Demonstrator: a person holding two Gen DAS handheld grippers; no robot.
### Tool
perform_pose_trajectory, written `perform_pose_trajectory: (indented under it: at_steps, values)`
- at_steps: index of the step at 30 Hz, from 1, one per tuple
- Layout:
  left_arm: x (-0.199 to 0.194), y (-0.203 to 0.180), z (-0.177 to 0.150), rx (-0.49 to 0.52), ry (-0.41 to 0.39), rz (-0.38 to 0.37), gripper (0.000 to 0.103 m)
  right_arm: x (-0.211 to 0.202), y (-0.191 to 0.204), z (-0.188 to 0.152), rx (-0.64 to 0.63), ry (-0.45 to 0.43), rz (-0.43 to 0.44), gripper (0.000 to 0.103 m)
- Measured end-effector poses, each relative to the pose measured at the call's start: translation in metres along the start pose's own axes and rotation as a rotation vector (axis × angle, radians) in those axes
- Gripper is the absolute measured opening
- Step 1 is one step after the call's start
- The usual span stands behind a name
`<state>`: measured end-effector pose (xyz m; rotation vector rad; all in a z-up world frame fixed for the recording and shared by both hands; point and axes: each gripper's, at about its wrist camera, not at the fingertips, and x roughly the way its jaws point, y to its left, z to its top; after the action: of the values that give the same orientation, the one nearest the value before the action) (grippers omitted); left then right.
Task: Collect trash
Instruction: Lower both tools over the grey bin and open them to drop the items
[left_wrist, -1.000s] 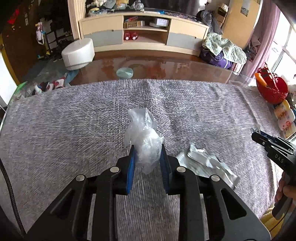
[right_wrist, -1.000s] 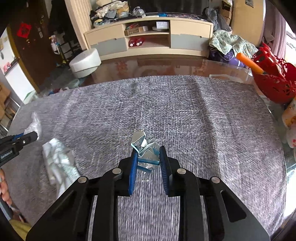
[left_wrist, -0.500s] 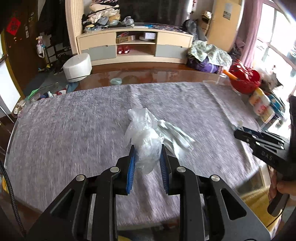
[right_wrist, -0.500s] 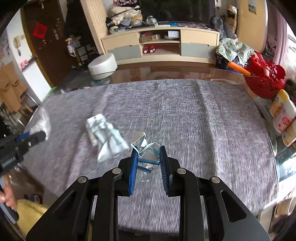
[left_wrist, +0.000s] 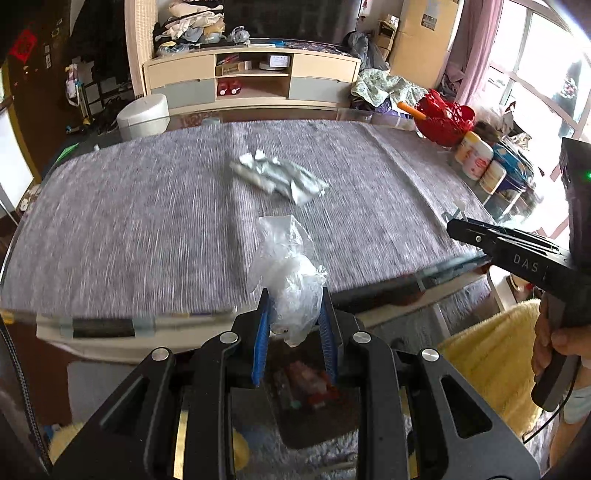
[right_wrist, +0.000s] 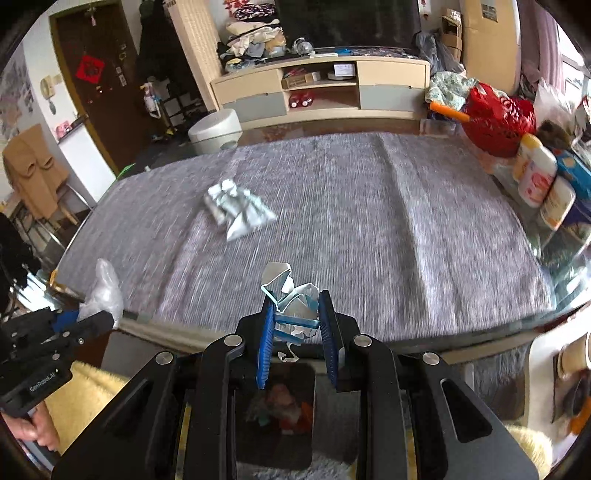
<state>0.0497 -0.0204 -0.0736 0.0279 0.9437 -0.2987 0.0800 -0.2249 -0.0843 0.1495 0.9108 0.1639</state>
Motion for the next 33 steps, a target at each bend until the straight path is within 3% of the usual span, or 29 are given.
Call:
perform_pose_trajectory:
  at_steps: [7,16,24,33]
  values:
    - [-0.002,-0.013,-0.045,0.016,0.027,-0.032,0.023,0.006,0.015,-0.043,-0.026,0.058,0.017,0.025]
    - [0.029,-0.023,-0.092,-0.002,0.128,-0.063,0.023,0.036,0.012,-0.092,-0.013,0.155,0.006,0.025]
    - [0.072,-0.023,-0.123,-0.026,0.237,-0.103,0.023,0.069,0.01,-0.118,-0.005,0.237,0.004,0.025]
    - [0.111,-0.026,-0.14,-0.023,0.34,-0.125,0.023,0.099,0.016,-0.125,-0.019,0.306,0.022,0.027]
